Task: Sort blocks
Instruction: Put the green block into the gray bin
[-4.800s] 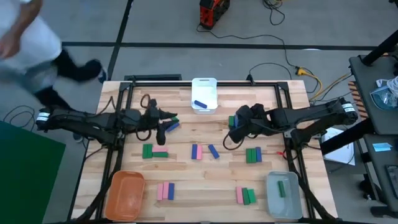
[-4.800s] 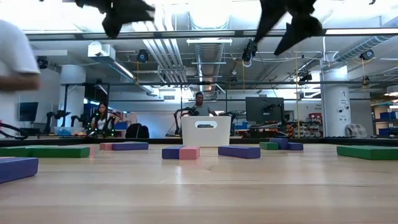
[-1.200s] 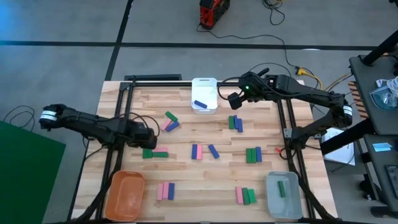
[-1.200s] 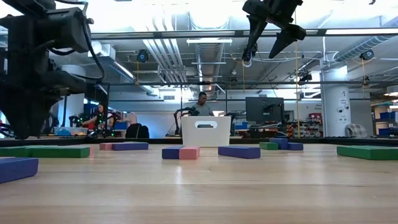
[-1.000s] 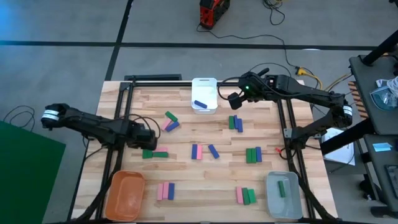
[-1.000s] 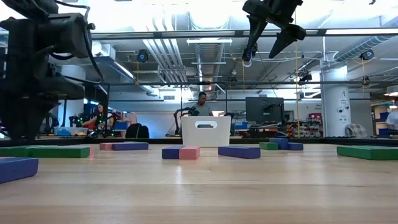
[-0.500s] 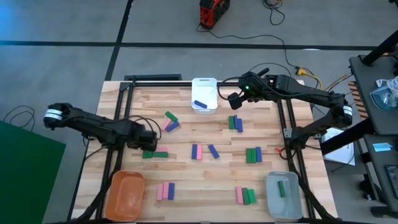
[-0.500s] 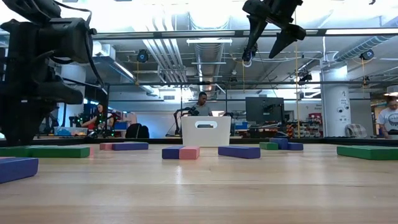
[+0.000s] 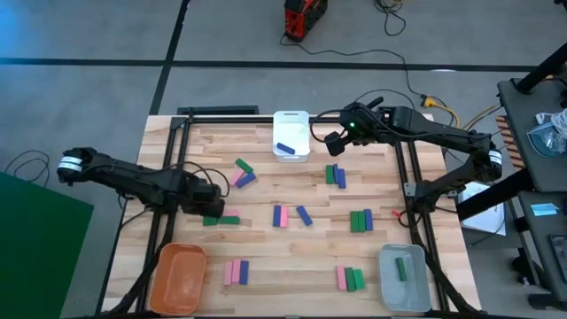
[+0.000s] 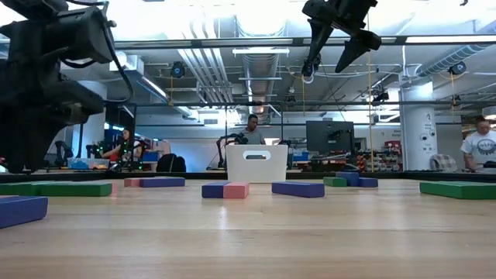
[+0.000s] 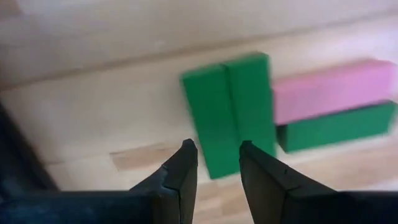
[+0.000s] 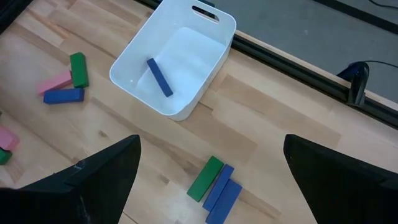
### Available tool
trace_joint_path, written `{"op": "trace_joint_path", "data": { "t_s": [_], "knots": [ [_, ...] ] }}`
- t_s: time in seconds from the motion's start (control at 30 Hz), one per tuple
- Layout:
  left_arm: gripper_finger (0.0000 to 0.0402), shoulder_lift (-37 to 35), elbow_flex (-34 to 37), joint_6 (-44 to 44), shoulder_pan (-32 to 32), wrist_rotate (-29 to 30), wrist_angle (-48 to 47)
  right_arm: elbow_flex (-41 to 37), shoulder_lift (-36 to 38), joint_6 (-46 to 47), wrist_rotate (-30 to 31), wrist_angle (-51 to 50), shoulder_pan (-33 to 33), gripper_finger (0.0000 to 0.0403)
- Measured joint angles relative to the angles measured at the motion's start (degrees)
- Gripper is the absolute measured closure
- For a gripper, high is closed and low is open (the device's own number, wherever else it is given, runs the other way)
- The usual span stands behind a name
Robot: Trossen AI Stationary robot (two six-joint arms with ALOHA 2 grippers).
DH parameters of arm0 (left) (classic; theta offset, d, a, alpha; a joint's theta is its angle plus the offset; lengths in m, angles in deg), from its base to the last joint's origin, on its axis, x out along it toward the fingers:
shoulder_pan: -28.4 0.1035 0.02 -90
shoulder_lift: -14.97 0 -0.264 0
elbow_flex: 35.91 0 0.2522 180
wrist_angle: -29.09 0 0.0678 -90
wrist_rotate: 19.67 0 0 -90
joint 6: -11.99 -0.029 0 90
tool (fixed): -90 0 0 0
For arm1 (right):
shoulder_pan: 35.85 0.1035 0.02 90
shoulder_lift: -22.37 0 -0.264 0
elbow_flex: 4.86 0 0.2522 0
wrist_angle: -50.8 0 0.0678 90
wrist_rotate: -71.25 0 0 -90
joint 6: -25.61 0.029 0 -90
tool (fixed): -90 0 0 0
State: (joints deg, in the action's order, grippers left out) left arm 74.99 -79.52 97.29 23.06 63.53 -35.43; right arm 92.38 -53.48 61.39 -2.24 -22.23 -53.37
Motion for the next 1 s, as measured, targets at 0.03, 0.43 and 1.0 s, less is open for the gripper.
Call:
{"op": "trace_joint_path", "data": {
  "t_s": [0.03,0.43,1.0],
  "knots": [
    [0.0310,-0.21,0.00,-0.48,-0.20,-0.27,1.03,0.00,0.00,0.01,0.00,0.00,0.00,0.0016],
    [0.0400,0.82,3.65,1.17,-0.37,1.56,2.50,0.00,0.00,0.00,0.00,0.02,0.00,0.0016],
    [0.0402,0.69,0.39,1.00,-0.35,3.03,-1.70,-0.02,0.00,0.19,0.02,0.02,0.00,0.0016]
  ]
}}
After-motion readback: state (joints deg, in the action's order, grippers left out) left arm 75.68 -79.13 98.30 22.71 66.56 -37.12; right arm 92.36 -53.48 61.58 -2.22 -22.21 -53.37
